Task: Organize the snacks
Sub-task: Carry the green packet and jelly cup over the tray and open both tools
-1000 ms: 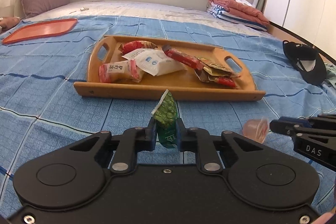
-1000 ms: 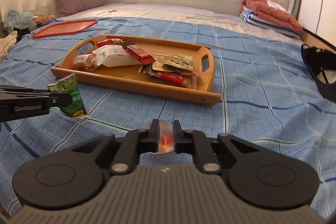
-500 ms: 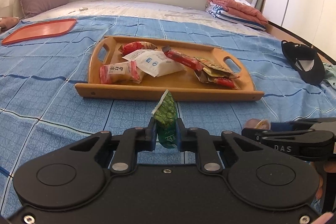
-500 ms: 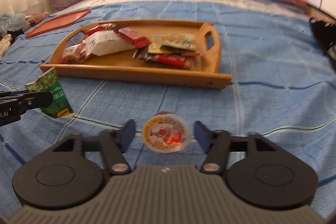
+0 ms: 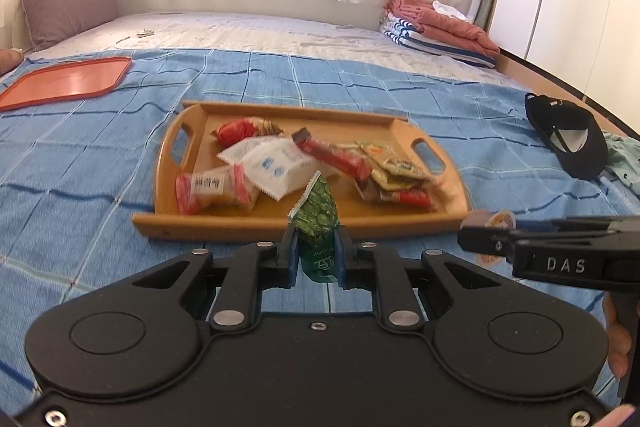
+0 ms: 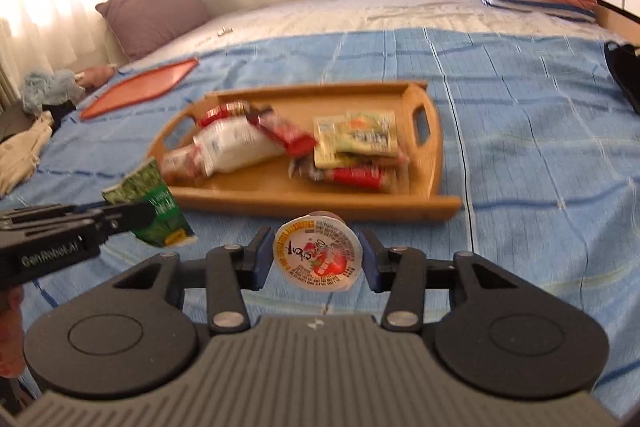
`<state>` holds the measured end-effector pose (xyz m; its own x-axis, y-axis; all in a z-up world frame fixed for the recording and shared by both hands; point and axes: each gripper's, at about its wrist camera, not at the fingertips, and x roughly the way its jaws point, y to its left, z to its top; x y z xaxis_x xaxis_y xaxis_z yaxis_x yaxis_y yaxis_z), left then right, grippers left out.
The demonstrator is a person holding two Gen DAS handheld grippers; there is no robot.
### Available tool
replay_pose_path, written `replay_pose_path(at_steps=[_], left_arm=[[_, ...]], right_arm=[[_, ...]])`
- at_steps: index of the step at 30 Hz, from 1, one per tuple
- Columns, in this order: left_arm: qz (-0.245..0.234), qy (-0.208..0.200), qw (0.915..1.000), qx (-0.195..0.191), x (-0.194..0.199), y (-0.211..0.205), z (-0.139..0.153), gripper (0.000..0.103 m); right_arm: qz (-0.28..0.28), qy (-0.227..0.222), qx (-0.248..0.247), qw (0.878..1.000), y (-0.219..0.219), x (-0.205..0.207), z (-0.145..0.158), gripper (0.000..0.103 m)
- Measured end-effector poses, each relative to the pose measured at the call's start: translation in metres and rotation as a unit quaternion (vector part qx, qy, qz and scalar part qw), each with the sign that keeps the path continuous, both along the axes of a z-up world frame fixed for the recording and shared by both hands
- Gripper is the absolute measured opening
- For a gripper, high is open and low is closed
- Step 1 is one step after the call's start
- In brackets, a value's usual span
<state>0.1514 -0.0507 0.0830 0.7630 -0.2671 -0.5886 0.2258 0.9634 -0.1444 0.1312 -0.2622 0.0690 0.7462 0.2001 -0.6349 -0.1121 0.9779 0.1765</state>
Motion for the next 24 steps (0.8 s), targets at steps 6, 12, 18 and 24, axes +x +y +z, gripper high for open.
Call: replay_pose_path(at_steps=[6,12,18,24], left_arm=[[-0.003,0.008,0.9999,-0.007,0.038,-0.006,0.028,0.017],[-0.011,0.044,0.9978,-0.047,0.098,-0.009,0.038,0.017],[-0.002,0.070,0.9965,-0.045,0.151,-0.018,0.020,0.017],[-0.002,0.066,0.9950,-0.075,0.186,-0.016,0.002,0.017]], right_arm=[[-0.002,-0.015,-0.007,1.000,0.000,0.030,0.033,0.049],[-0.013,-0.008,-0.002,1.000,-0.006,0.076,0.050,0.050],[-0.026,0.011,0.000,1.000,-0.008,0.121,0.042,0.050],[-0.036,0.030,-0.006,0.999,-0.008,0.154,0.017,0.050]])
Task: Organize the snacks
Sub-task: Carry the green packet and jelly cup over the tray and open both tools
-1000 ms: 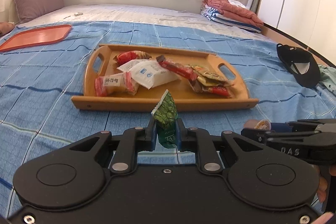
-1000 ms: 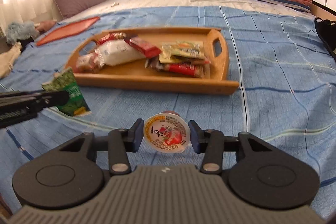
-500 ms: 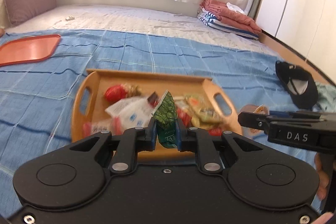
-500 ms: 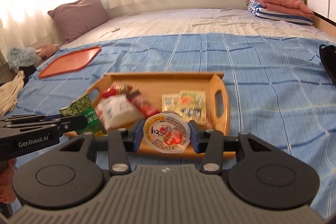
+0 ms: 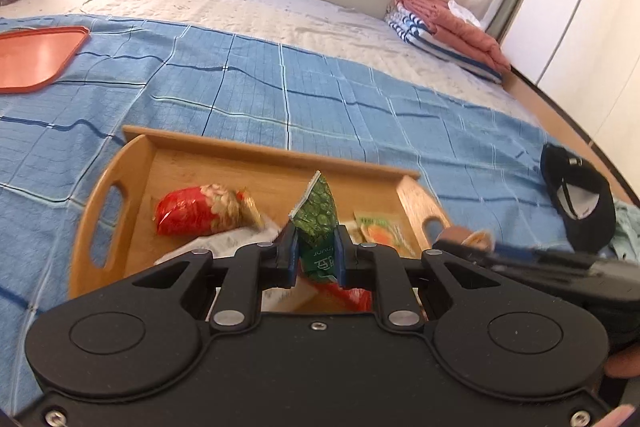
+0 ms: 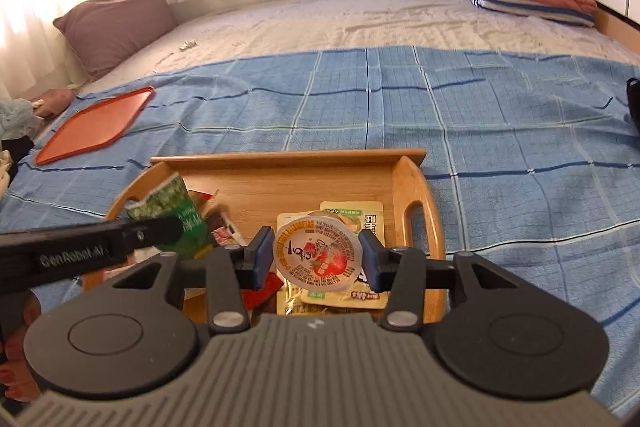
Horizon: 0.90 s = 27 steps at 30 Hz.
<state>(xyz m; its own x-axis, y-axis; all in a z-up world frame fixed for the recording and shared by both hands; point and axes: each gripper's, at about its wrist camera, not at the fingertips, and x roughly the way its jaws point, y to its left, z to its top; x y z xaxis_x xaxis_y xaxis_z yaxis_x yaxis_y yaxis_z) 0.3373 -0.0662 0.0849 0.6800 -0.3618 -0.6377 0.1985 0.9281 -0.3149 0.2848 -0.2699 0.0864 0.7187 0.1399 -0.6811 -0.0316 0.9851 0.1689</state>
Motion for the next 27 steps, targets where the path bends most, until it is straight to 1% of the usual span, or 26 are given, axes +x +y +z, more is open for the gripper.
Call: replay_pose_path(at_steps=[2,6,8,11,13,15,16,17,18,19,22,27], left_arm=[[-0.001,0.004,1.0000,-0.007,0.009,0.001,-0.006,0.017],[0.005,0.012,0.9999,0.003,0.022,-0.001,-0.020,0.017],[0.007,0.014,0.9999,-0.005,0.026,0.000,-0.025,0.017],[0.006,0.014,0.9998,-0.009,0.030,-0.001,-0.028,0.017],[0.003,0.009,1.0000,-0.002,0.030,-0.003,-0.028,0.018],[0.004,0.006,1.0000,0.006,0.029,-0.006,-0.027,0.021],[0.007,0.005,0.9999,0.008,0.028,-0.006,-0.027,0.034],[0.007,0.005,0.9999,0.007,0.027,-0.006,-0.026,0.042],[0.010,0.004,0.9999,0.005,0.026,-0.006,-0.025,0.058],[0.013,-0.002,0.9999,0.006,0.024,-0.005,-0.024,0.069],[0.015,-0.023,0.9994,0.021,0.017,-0.006,-0.017,0.081],[0.016,-0.037,0.9985,0.037,0.002,-0.006,-0.002,0.092]], right_arm=[[-0.002,0.007,-0.001,1.000,0.001,0.008,-0.009,0.050],[-0.008,0.019,-0.008,1.000,0.003,0.021,-0.025,0.050],[-0.009,0.024,-0.007,1.000,0.003,0.025,-0.032,0.050],[-0.012,0.028,-0.009,1.000,0.003,0.030,-0.039,0.050],[-0.012,0.030,-0.009,0.999,0.002,0.032,-0.042,0.050],[-0.012,0.028,-0.007,1.000,0.002,0.032,-0.044,0.052],[-0.012,0.023,-0.007,1.000,0.002,0.031,-0.044,0.053],[-0.015,0.020,-0.006,1.000,0.002,0.030,-0.043,0.056],[-0.016,0.016,-0.005,1.000,0.001,0.030,-0.042,0.062],[-0.017,0.012,-0.003,1.000,0.001,0.028,-0.040,0.066],[-0.015,0.002,0.005,1.000,-0.001,0.024,-0.033,0.068],[-0.011,-0.008,-0.001,1.000,0.001,0.013,-0.022,0.072]])
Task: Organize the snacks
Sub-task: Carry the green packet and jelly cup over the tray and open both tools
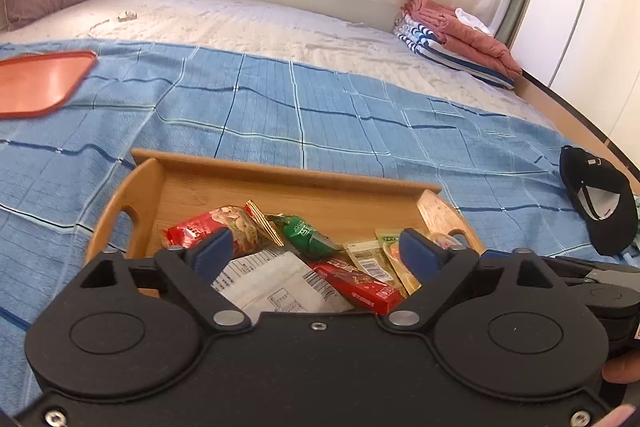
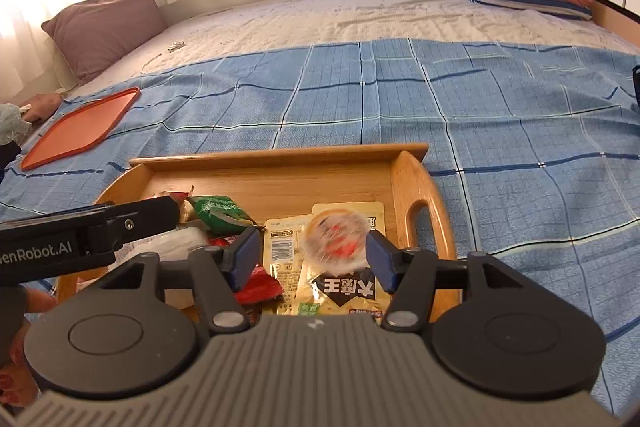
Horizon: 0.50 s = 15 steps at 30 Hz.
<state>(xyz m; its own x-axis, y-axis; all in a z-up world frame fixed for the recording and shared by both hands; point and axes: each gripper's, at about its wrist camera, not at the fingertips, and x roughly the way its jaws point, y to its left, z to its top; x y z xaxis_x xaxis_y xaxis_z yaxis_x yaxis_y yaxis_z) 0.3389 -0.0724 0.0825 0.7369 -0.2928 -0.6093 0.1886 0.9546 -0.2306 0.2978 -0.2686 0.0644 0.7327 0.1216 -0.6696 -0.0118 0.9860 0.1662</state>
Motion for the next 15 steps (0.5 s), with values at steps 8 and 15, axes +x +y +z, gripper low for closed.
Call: replay_pose_path(at_steps=[8,15], left_arm=[[0.007,-0.016,0.9993,0.033,-0.028,0.004,0.020,0.099],[0.008,-0.030,0.9982,0.051,-0.054,0.011,0.040,0.099]], right_arm=[[0.002,-0.014,-0.011,1.000,0.002,-0.022,0.020,0.076],[-0.001,-0.028,-0.010,1.000,0.002,-0.044,0.040,0.082]])
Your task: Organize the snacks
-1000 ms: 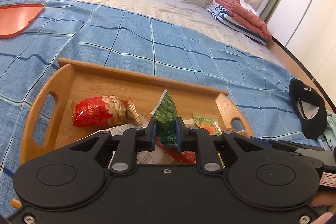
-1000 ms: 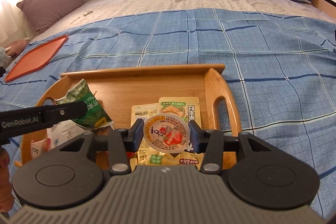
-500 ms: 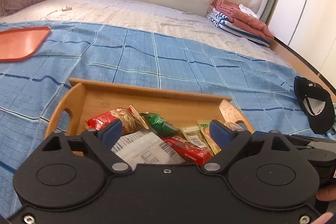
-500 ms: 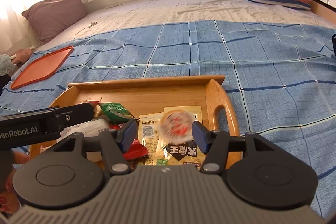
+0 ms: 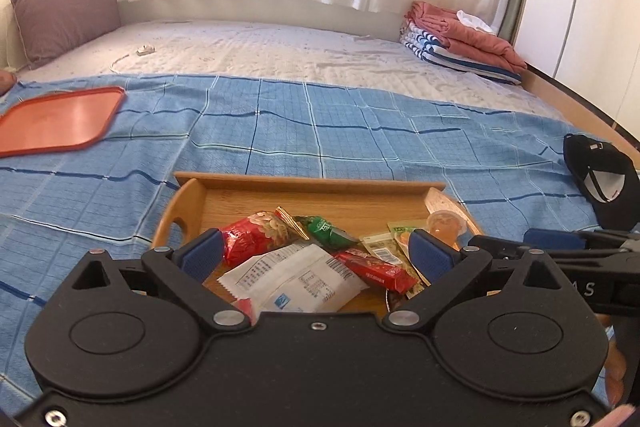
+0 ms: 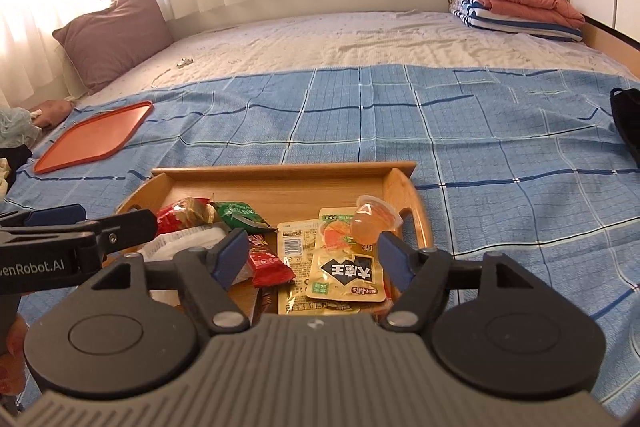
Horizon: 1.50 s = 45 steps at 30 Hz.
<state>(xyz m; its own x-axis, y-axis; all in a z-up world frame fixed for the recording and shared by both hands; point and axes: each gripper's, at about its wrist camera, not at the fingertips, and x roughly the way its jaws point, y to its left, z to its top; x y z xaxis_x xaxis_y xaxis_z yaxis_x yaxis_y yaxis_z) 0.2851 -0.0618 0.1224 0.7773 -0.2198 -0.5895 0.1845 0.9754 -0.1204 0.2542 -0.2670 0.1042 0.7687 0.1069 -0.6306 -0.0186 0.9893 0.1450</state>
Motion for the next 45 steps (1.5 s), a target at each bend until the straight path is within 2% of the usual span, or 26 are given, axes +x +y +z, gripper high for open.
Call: replay_pose_path(at_steps=[6,19,29,37,45], left_arm=[[-0.001,-0.008,0.9999,0.010,-0.025,0.003,0.019,0.100],[-0.004,-0.020,0.9994,0.027,-0.082,0.018,0.065,0.101],[-0.018,-0.020,0.9991,0.032,-0.140,0.033,0.089,0.101],[-0.039,-0.051,0.9973,0.035,-0.202,0.038,0.116,0.103],[-0.050,-0.086,0.9945,0.034,-0.262,0.039,0.112,0.103]], right_arm=[[-0.002,-0.013,0.000,1.000,0.001,-0.021,0.019,0.088],[-0.004,-0.034,-0.015,0.999,0.004,-0.067,0.061,0.089],[0.004,-0.050,-0.024,0.998,0.004,-0.124,0.086,0.091],[0.009,-0.078,-0.022,0.997,0.003,-0.175,0.105,0.093],[0.011,-0.116,-0.046,0.992,0.010,-0.226,0.108,0.097]])
